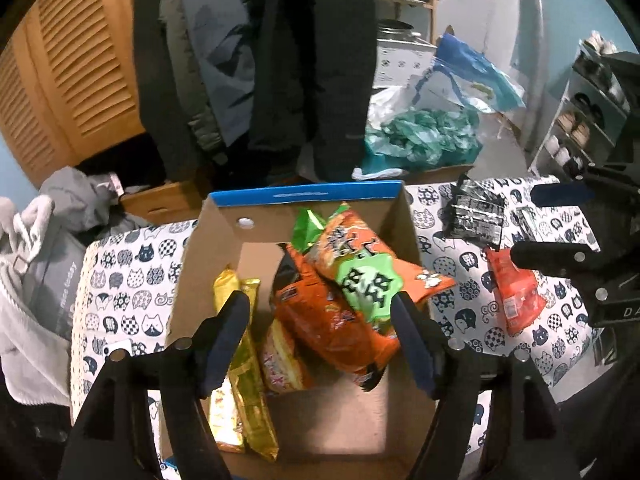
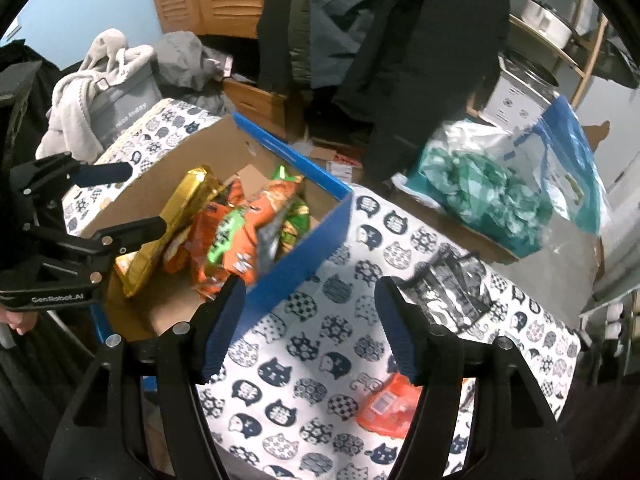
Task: Organize snacks
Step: 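Move both tools back over the remaining snacks on the tablecloth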
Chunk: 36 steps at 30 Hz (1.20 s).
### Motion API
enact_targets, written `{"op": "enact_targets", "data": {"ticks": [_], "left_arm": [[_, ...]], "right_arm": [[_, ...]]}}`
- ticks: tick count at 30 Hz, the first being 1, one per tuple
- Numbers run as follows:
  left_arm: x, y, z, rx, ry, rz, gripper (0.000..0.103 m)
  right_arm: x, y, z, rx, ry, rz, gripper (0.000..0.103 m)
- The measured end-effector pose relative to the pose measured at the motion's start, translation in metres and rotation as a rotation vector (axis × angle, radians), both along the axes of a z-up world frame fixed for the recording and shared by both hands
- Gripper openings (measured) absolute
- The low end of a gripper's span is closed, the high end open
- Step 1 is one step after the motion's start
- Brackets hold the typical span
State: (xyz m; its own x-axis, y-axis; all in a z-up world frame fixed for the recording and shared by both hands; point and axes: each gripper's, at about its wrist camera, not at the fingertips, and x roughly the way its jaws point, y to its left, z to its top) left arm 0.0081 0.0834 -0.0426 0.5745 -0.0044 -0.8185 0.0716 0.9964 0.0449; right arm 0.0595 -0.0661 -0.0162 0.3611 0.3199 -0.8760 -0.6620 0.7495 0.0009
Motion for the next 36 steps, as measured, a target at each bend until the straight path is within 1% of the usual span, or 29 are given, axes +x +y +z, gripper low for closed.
{"op": "enact_targets", "data": {"ticks": [8,10,14,23,27,36], "left_arm": [[0.013,-0.034,-0.003,-0.007,0.048,-0.036,0.075],[0.015,-0.044,-0.002,-0.004,0.049,-0.05,0.075],[0.018,-0.061,0.001,0.006,0.048,-0.071,0.079],[0.026,-0.103,-0.001,0.012,0.08,-0.124,0.079],[0.032,-0.121,-0.006,0.017,0.094,-0.154,0.079],[0.052,-0.155,-0.025,-0.003,0.167,-0.194,0.079]], "right_arm": [[0.008,-0.045,-0.004,0.009,0.009,-0.078,0.067],[0.01,-0.056,-0.005,0.012,0.008,-0.099,0.067],[0.013,-0.08,-0.007,0.02,0.011,-0.137,0.067],[0.02,-0.129,-0.016,0.028,0.023,-0.219,0.067],[0.022,-0.151,-0.022,0.018,0.022,-0.255,0.067],[0.032,-0.203,-0.04,0.017,0.053,-0.361,0.067]]}}
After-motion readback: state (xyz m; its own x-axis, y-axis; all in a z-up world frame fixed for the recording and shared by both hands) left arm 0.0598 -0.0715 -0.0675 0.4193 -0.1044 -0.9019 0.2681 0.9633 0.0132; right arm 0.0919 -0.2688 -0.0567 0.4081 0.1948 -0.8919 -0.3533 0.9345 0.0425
